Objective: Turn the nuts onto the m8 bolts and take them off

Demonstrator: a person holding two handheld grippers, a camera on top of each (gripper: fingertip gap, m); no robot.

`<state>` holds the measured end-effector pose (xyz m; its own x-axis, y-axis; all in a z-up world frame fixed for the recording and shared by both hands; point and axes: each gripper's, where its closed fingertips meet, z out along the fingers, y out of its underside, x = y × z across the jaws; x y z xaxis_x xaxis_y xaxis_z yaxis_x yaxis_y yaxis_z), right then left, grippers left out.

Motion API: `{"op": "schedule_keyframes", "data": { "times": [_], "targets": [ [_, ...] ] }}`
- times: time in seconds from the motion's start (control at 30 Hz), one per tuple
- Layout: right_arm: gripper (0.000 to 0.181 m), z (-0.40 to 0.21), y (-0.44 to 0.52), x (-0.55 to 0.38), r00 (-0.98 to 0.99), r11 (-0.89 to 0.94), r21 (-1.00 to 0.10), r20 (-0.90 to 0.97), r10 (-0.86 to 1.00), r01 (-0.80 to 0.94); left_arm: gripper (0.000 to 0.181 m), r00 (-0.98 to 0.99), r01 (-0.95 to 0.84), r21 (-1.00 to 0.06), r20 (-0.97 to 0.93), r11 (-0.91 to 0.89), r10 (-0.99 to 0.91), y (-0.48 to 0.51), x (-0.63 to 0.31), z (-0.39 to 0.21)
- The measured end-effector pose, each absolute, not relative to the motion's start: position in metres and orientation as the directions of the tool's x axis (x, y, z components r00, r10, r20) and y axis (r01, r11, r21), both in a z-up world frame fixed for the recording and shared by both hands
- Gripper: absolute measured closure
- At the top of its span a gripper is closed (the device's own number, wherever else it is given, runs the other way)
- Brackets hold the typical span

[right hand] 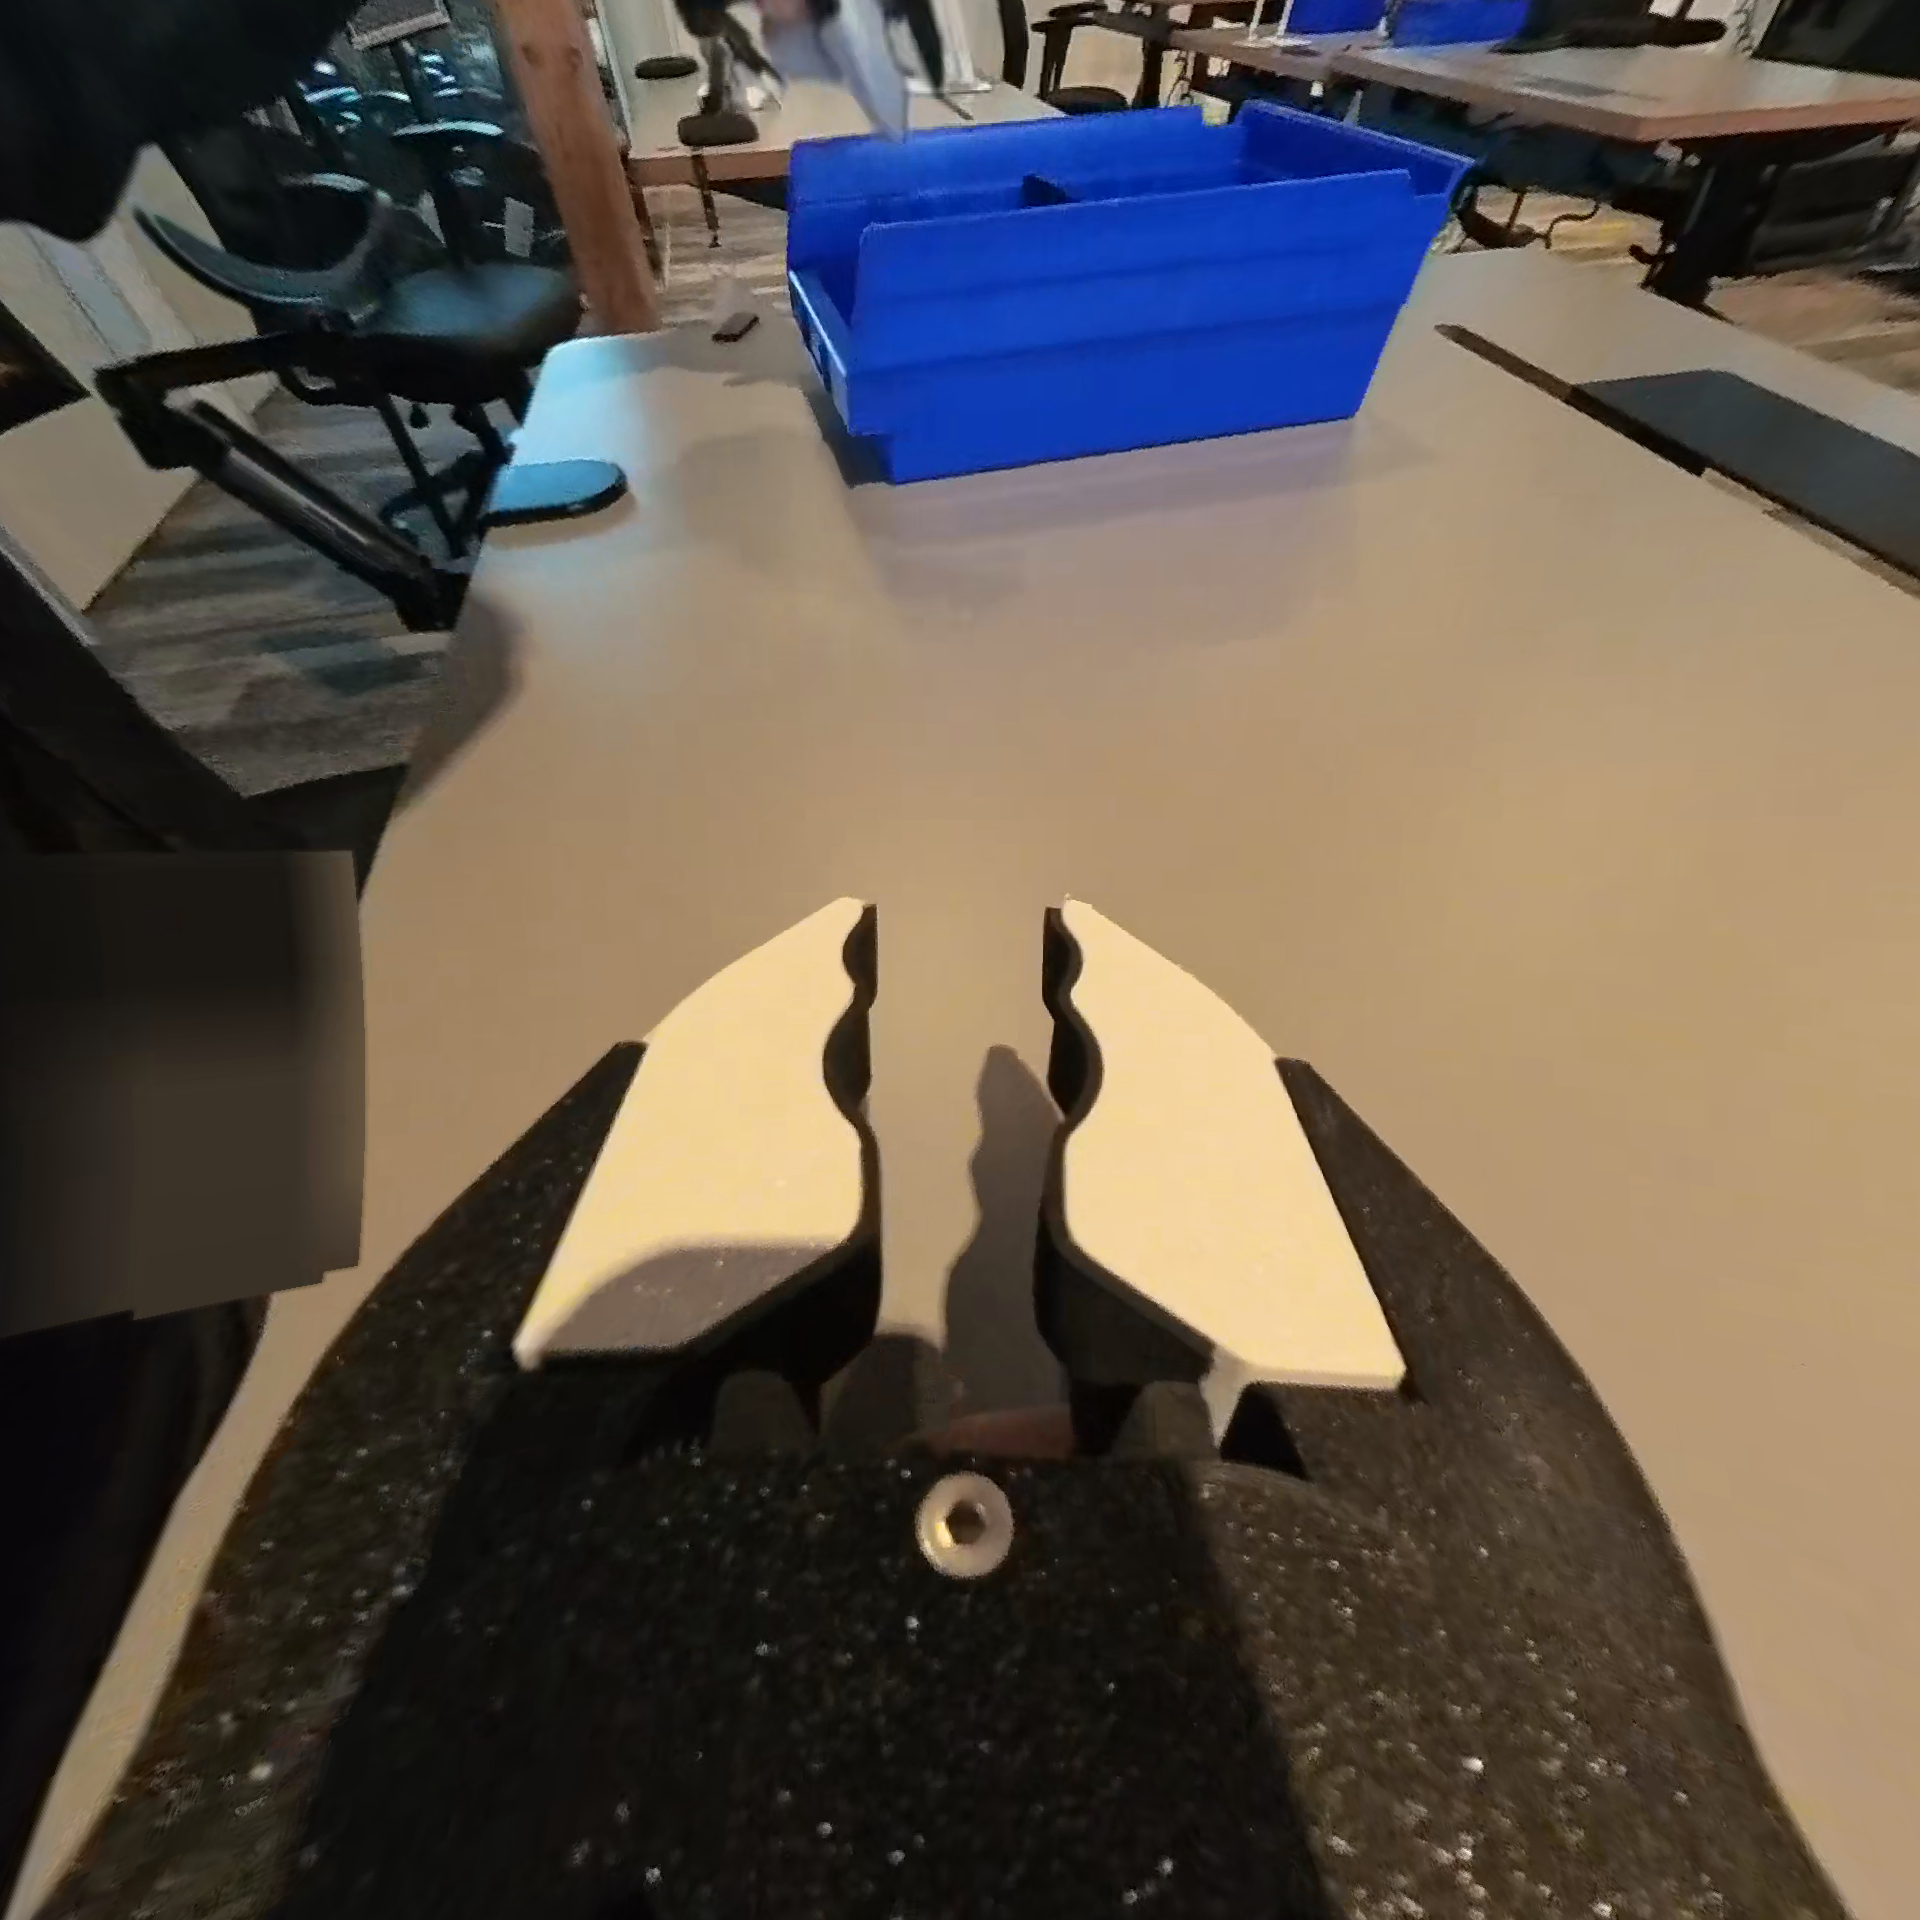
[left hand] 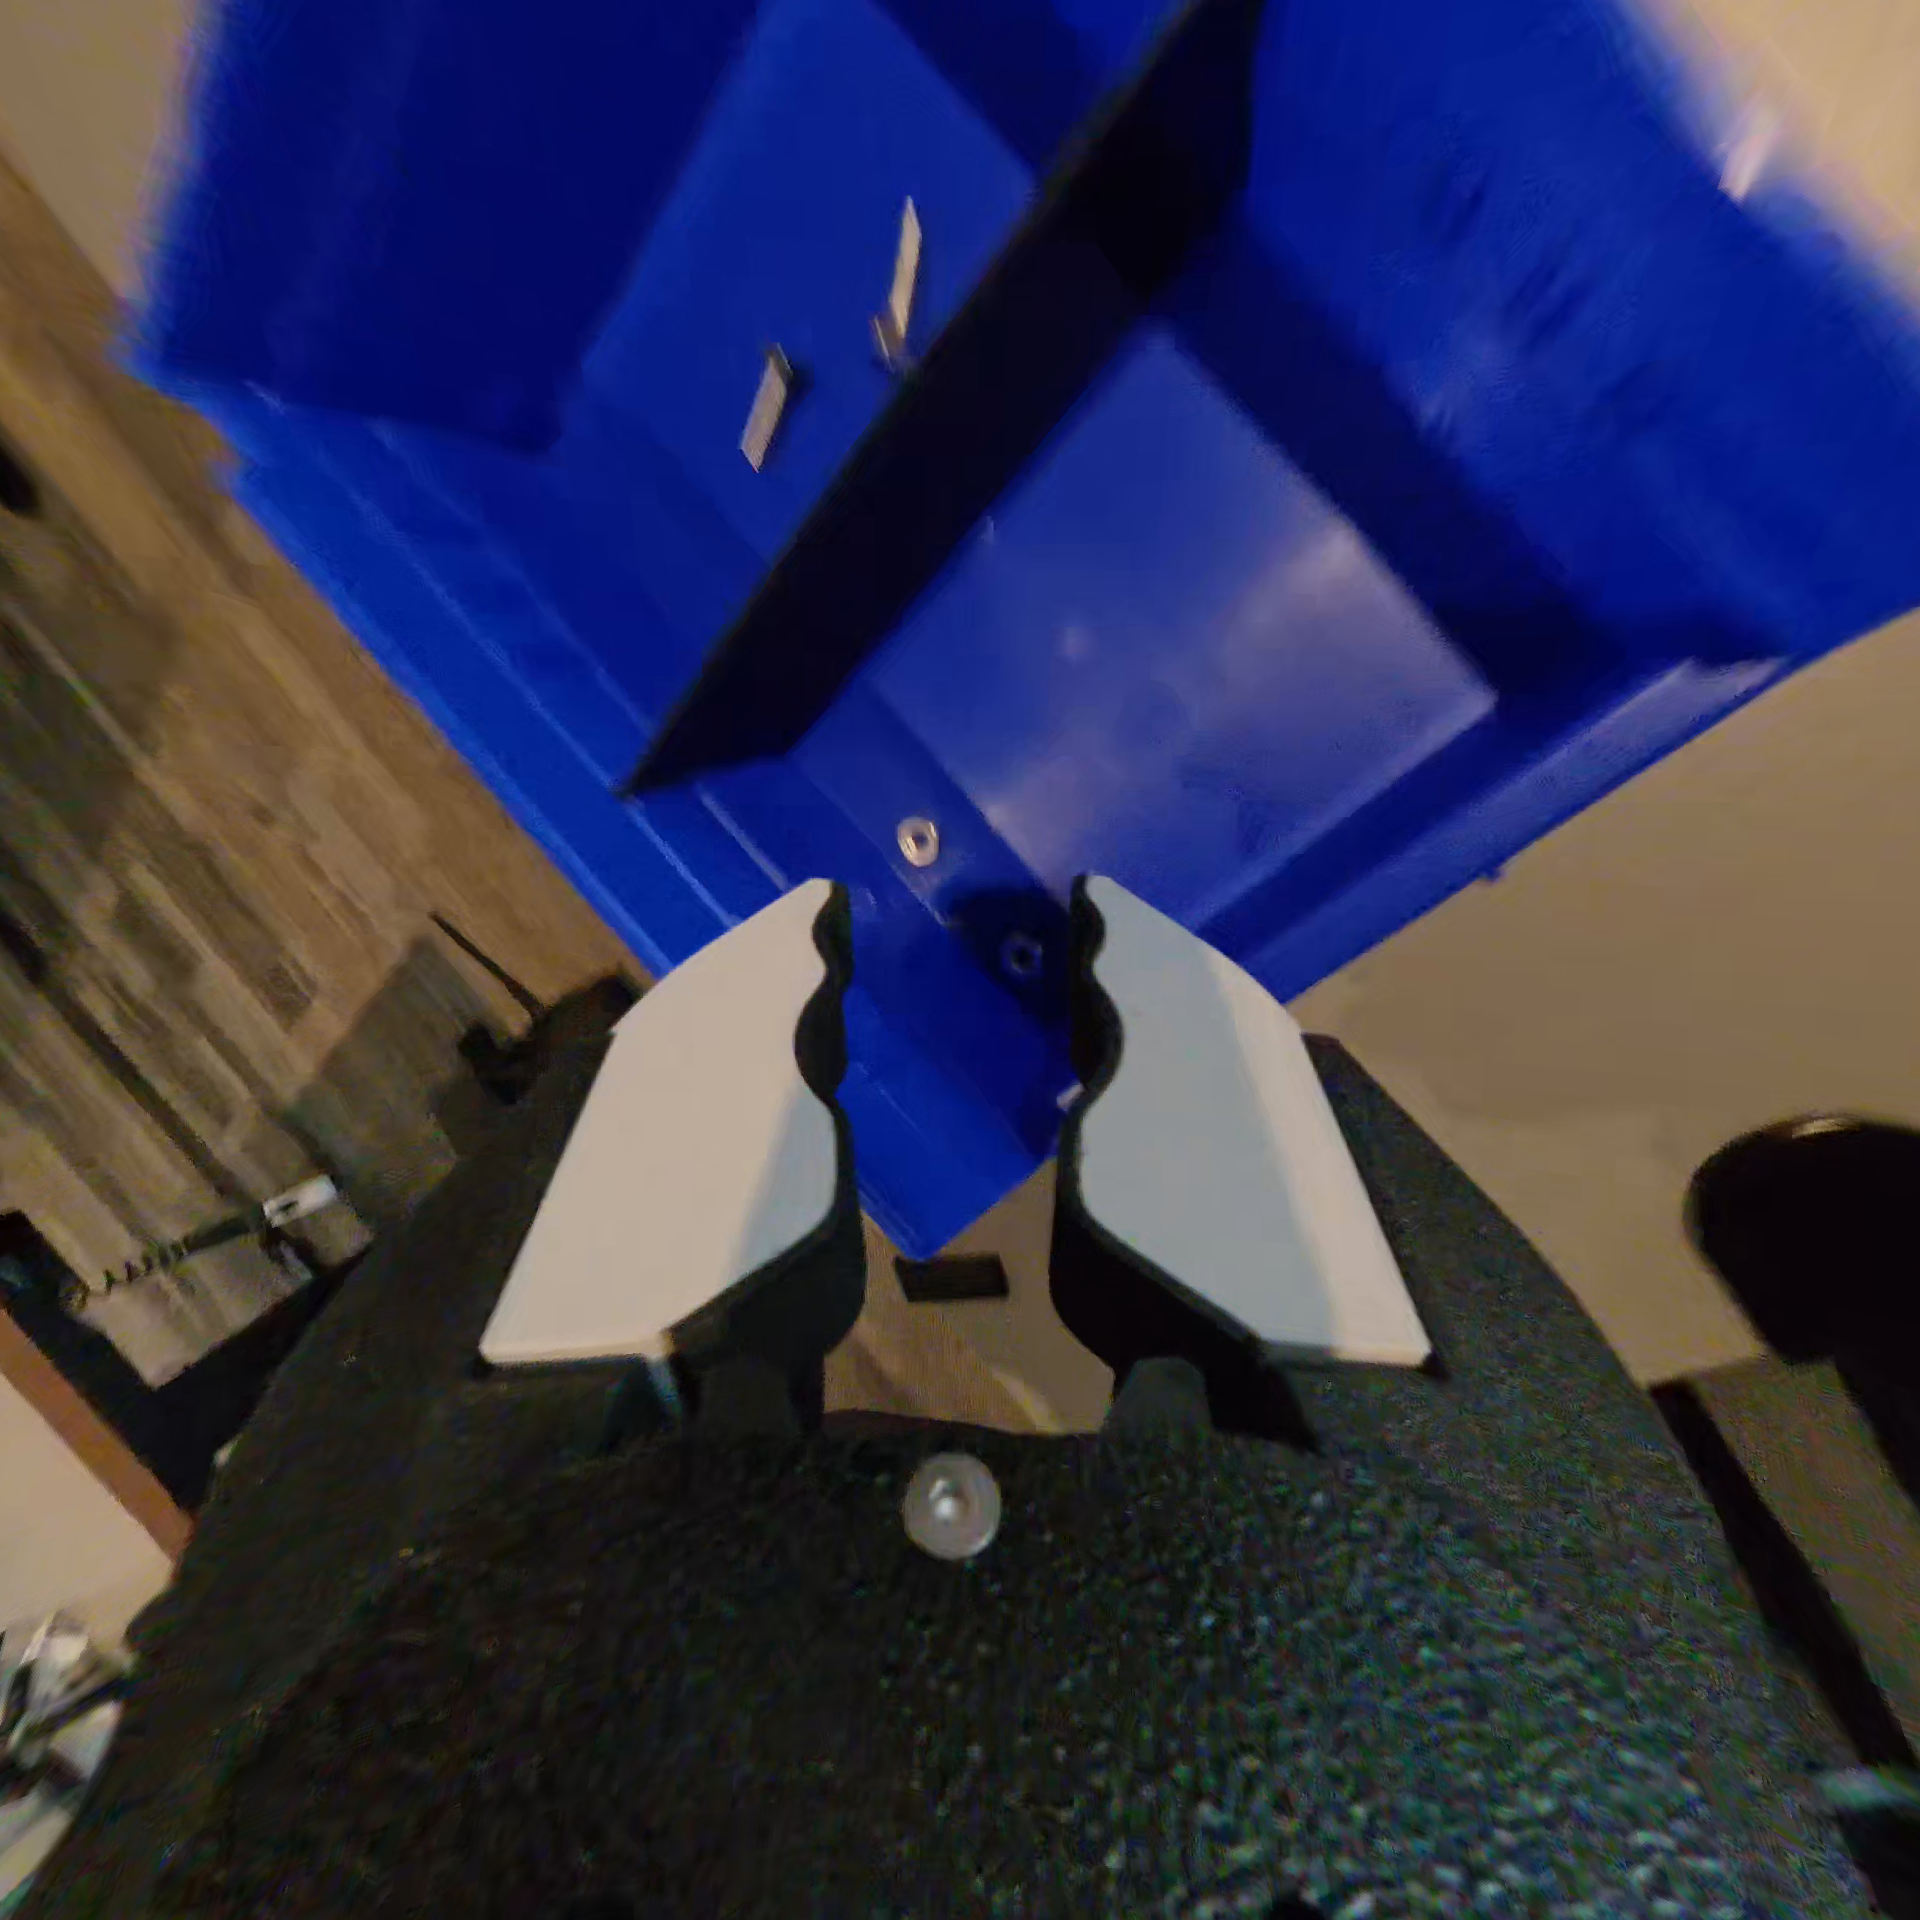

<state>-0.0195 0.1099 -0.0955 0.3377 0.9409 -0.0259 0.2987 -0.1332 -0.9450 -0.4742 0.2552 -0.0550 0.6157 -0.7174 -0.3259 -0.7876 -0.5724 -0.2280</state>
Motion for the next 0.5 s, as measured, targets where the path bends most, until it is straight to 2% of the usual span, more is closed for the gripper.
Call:
{"op": "schedule_keyframes", "data": {
  "times": [0.1, 0.2, 0.27, 0.37, 0.5],
  "targets": [
    [0.151, -0.099, 0.118, -0.023, 0.336, -0.173, -0.945, -0.073, 0.939, 0.278, 0.140, 0.568, -0.811, -0.020, -0.267, -0.585, -0.778, 0.247, -0.501, -0.097],
    [0.152, -0.095, 0.123, -0.022, 0.345, -0.201, -0.951, -0.112, 0.932, 0.236, 0.140, 0.363, -0.893, 0.156, -0.305, -0.422, -0.880, 0.255, -0.517, -0.115],
    [0.152, -0.094, 0.125, -0.020, 0.346, -0.220, -0.951, -0.136, 0.928, 0.216, 0.140, 0.232, -0.930, 0.206, -0.314, -0.304, -0.921, 0.265, -0.515, -0.118],
    [0.153, -0.093, 0.125, -0.019, 0.348, -0.222, -0.953, -0.140, 0.927, 0.207, 0.143, 0.173, -0.946, 0.209, -0.322, -0.248, -0.931, 0.281, -0.506, -0.122],
    [0.152, -0.095, 0.123, -0.021, 0.342, -0.204, -0.951, -0.116, 0.932, 0.232, 0.147, 0.010, -0.936, 0.331, -0.311, -0.118, -0.950, 0.289, -0.508, -0.129]
  ]
}}
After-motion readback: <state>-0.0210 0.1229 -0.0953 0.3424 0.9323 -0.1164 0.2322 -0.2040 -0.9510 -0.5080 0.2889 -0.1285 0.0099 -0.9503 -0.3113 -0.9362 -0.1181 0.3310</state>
